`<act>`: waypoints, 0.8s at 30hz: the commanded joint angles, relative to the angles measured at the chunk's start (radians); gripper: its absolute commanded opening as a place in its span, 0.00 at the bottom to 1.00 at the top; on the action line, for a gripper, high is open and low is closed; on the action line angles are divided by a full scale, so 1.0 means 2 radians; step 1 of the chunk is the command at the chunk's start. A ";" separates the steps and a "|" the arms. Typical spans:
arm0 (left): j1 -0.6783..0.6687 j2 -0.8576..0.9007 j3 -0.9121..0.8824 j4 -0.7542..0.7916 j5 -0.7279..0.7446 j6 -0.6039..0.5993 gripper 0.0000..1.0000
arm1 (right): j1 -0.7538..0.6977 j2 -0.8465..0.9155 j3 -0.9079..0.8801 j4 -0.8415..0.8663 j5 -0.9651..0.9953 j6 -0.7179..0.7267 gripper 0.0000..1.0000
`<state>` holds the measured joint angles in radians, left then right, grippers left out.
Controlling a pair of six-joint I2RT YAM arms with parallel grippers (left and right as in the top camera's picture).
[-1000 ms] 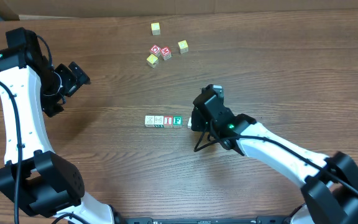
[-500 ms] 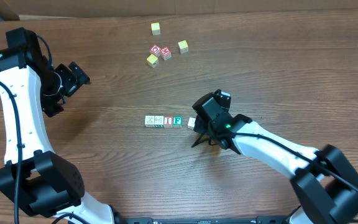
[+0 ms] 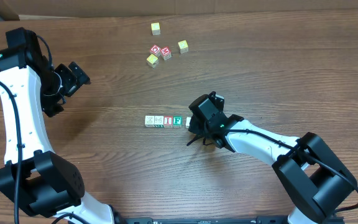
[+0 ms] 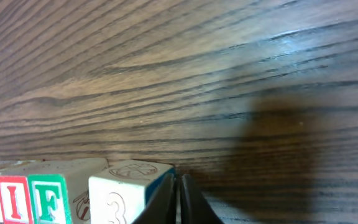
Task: Flip 5 blocks
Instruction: 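Lower and release the 3 block at the end of the row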
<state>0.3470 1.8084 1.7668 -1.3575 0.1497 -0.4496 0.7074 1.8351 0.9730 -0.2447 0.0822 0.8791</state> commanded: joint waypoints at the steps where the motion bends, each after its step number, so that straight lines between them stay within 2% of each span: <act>1: -0.001 -0.007 0.009 0.001 -0.001 0.000 1.00 | -0.001 0.002 -0.002 0.004 -0.001 -0.021 0.11; 24: -0.001 -0.007 0.009 0.001 -0.001 0.000 1.00 | -0.001 0.003 -0.002 0.028 -0.002 -0.021 0.12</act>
<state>0.3470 1.8084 1.7668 -1.3575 0.1497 -0.4496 0.7074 1.8359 0.9730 -0.1955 0.0818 0.8410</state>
